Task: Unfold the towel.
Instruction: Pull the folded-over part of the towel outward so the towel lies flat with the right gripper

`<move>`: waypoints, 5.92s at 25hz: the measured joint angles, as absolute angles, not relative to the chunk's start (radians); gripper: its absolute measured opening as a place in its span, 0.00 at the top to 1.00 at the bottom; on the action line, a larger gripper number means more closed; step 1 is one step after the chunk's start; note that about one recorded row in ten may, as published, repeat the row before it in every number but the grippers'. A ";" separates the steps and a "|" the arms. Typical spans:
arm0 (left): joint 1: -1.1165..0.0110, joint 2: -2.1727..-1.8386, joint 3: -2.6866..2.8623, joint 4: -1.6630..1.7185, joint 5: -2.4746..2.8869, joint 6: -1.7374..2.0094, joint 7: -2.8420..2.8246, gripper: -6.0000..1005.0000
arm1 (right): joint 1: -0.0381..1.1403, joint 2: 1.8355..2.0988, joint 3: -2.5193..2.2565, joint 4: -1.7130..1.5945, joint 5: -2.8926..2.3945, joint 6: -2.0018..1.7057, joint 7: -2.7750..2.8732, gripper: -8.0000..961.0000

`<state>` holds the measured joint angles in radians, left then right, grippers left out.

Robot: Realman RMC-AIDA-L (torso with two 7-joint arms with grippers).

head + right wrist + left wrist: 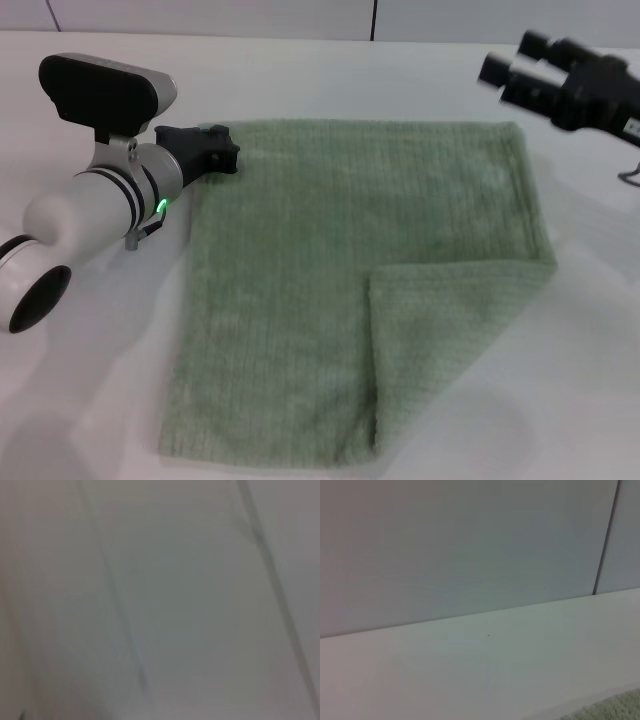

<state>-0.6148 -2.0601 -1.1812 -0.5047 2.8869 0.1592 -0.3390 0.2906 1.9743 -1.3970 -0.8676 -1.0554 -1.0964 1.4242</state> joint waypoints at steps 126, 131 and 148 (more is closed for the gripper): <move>-0.623 -2.057 -1.192 -0.506 2.887 0.161 -0.332 1.00 | 0.896 2.077 -1.376 -0.660 -2.254 -1.285 2.104 0.97; -0.622 -2.058 -1.192 -0.506 2.887 0.159 -0.330 1.00 | 0.890 2.077 -1.372 -0.671 -2.253 -1.285 2.104 0.97; -0.618 -2.060 -1.184 -0.504 2.887 0.149 -0.330 1.00 | 0.878 2.077 -1.367 -0.705 -2.248 -1.288 2.111 0.97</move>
<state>-0.6184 -2.0602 -1.1839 -0.5035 2.8869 0.1488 -0.3297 0.8784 2.0770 -1.3670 -0.7050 -2.2480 -1.2875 2.1106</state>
